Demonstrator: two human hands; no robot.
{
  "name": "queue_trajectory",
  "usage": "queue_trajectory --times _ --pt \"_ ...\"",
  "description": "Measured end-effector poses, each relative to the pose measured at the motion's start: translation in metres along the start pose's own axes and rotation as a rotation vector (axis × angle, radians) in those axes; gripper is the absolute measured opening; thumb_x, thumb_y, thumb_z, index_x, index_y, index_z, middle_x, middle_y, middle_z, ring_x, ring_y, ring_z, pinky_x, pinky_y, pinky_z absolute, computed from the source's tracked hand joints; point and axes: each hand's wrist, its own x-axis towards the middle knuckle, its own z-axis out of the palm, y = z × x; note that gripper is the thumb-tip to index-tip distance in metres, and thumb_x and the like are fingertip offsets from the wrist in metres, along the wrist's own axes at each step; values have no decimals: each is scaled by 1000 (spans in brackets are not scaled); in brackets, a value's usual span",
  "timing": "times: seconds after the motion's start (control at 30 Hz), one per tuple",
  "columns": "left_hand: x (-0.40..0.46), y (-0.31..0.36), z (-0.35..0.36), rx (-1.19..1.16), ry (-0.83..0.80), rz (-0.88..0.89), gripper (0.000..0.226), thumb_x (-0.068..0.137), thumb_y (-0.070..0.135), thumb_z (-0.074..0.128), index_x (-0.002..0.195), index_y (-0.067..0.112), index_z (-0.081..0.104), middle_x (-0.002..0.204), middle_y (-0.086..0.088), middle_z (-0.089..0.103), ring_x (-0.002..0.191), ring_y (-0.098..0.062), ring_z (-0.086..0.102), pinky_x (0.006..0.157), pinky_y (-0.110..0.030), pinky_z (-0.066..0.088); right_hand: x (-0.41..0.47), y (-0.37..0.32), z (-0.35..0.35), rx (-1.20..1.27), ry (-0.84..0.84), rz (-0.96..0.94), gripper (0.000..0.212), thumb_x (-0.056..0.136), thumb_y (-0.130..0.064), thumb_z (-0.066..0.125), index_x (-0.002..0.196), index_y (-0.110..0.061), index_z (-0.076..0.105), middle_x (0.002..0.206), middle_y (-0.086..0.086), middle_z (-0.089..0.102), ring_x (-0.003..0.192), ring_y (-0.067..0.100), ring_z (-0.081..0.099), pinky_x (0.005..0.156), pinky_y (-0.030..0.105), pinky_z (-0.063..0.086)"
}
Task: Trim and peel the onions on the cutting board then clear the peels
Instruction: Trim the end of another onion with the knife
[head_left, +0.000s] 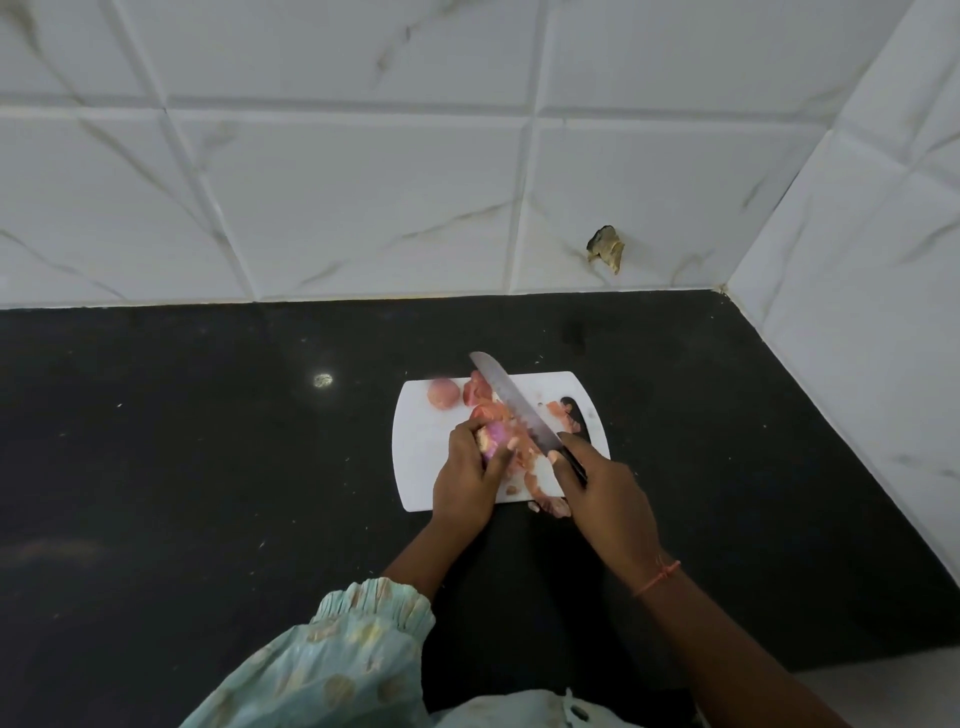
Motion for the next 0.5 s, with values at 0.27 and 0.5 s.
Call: queue_trajectory --times 0.27,0.5 --pt "1 2 -1 -39 -25 -25 81 81 76 41 141 22 36 135 8 50 107 -11 58 90 -33 53 -7 -4 4 -21 -34 -88 38 99 -47 44 135 -38 51 105 -7 71 91 9 65 69 24 49" --pt "1 -7 2 -18 4 -4 63 92 67 44 137 24 37 135 5 54 108 -14 61 92 -37 53 -8 -7 4 -109 -8 -121 35 99 -41 46 134 -42 52 107 -8 68 95 9 62 70 26 48"
